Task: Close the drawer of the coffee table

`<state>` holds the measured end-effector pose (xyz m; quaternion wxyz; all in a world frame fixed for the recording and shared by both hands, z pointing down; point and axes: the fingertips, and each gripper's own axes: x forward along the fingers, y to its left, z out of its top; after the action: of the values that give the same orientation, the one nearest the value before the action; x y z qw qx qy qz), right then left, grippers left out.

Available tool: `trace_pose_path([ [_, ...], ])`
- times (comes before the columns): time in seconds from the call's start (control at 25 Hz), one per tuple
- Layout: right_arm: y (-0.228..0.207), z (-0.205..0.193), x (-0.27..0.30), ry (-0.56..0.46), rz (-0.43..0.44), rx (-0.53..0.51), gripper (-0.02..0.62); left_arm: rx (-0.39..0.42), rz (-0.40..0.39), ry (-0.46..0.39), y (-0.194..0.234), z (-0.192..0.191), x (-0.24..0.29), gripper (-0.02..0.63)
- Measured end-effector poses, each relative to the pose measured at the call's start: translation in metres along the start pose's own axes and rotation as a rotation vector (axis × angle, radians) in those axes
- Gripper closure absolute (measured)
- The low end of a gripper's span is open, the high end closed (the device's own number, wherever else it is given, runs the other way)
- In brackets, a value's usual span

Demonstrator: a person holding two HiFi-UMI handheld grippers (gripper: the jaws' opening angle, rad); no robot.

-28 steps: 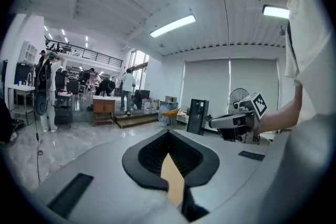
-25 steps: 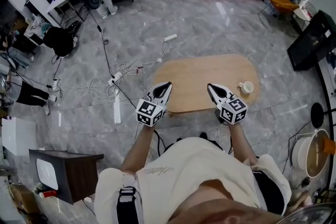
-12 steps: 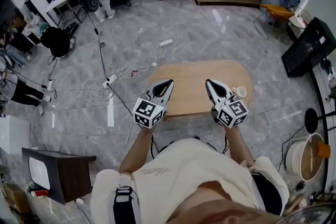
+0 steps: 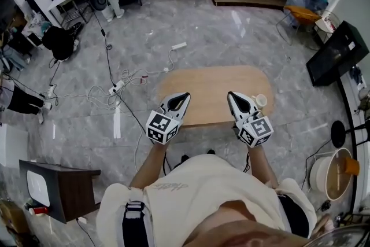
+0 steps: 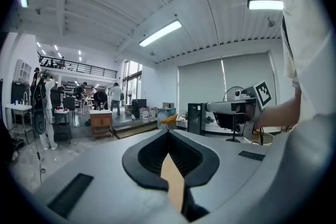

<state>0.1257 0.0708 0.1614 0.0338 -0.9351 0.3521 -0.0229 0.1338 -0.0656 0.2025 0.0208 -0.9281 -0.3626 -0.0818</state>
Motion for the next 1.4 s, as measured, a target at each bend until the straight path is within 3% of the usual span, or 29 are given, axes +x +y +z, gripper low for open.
trace_pose_path([
  [0.6,0.013,-0.012,-0.011,-0.01,0.011,0.056,0.601,-0.011,0.025,-0.01,0.0,0.001,-0.012,0.601],
  [1.04,0.022,-0.004,-0.012,-0.012,0.071,0.048,0.602,-0.021,0.052,-0.006,-0.006,0.0,-0.019,0.601],
  [1.4,0.021,-0.001,-0.015,-0.026,0.049,0.028,0.603,-0.005,0.03,-0.015,-0.007,0.01,-0.019,0.601],
])
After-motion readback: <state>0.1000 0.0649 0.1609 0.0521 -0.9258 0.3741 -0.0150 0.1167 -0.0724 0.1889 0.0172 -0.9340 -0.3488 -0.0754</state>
